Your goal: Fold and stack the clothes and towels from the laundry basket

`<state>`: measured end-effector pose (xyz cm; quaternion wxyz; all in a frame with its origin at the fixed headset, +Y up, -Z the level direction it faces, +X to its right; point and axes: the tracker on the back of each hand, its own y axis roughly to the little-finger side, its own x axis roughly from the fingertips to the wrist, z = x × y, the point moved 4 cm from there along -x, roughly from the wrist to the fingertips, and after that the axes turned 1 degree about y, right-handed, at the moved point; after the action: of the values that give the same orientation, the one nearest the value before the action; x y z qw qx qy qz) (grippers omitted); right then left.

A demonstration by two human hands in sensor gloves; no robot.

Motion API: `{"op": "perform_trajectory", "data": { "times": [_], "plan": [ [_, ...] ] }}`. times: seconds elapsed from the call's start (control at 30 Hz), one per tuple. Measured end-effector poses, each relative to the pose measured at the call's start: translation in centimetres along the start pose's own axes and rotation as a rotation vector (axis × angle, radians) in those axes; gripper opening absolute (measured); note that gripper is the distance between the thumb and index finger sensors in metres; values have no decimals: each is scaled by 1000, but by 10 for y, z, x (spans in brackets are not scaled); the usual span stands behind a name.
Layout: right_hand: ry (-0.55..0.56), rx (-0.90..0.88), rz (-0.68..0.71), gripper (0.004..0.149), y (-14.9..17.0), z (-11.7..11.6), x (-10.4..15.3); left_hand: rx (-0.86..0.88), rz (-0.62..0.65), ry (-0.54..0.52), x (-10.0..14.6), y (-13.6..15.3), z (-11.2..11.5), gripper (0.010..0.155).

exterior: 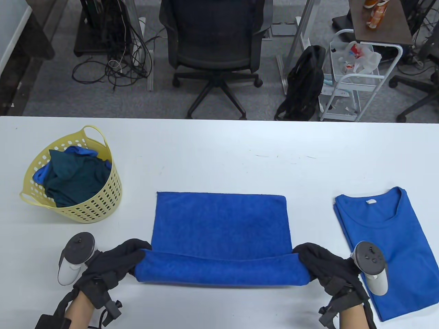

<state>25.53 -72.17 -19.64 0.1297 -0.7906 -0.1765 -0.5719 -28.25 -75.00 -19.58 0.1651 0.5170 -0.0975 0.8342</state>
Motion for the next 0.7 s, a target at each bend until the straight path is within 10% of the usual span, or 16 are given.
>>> {"op": "perform_trajectory", "data": {
  "times": [0.3,0.7],
  "plan": [
    [263,610,-167,40,-35,10,-29,-597,-136,-217,-35,-59,-14,47],
    [101,823,-409,40,-22,11,-157,-848,-519,-196,-132,-45,-37,46]
  ]
}}
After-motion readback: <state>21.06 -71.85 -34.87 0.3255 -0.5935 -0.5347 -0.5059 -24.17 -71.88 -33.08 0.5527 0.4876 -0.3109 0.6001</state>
